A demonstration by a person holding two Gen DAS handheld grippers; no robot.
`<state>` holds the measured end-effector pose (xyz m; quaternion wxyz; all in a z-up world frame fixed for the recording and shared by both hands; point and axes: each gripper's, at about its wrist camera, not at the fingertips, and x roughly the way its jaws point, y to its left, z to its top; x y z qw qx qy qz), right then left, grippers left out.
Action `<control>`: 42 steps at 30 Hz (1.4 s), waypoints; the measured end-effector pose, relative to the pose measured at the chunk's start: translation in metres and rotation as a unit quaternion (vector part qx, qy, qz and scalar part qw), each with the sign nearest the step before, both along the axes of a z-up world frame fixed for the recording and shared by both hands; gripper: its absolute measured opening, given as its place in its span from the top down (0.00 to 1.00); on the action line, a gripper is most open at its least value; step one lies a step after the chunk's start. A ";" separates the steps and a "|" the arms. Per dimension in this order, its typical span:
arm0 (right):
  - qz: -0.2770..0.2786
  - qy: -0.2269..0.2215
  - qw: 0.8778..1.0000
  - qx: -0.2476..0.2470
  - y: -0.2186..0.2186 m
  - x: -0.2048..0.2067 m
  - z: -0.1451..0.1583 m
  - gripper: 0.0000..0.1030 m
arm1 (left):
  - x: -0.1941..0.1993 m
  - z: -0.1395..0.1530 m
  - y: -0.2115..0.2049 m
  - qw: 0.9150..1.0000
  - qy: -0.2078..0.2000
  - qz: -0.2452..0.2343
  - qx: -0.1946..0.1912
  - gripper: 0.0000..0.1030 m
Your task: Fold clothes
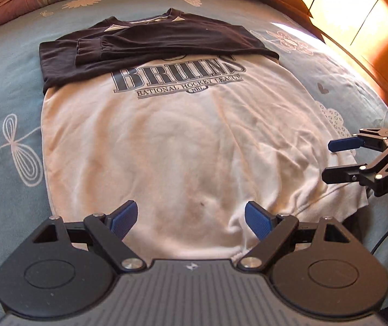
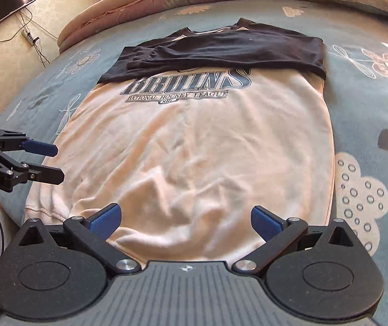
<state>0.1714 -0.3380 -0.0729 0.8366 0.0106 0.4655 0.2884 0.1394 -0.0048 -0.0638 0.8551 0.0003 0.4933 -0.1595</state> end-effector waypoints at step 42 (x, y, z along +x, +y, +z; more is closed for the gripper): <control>-0.108 -0.023 0.988 0.105 -0.027 0.201 0.006 0.00 | -0.016 -0.024 0.056 0.978 0.012 0.122 -0.171 0.08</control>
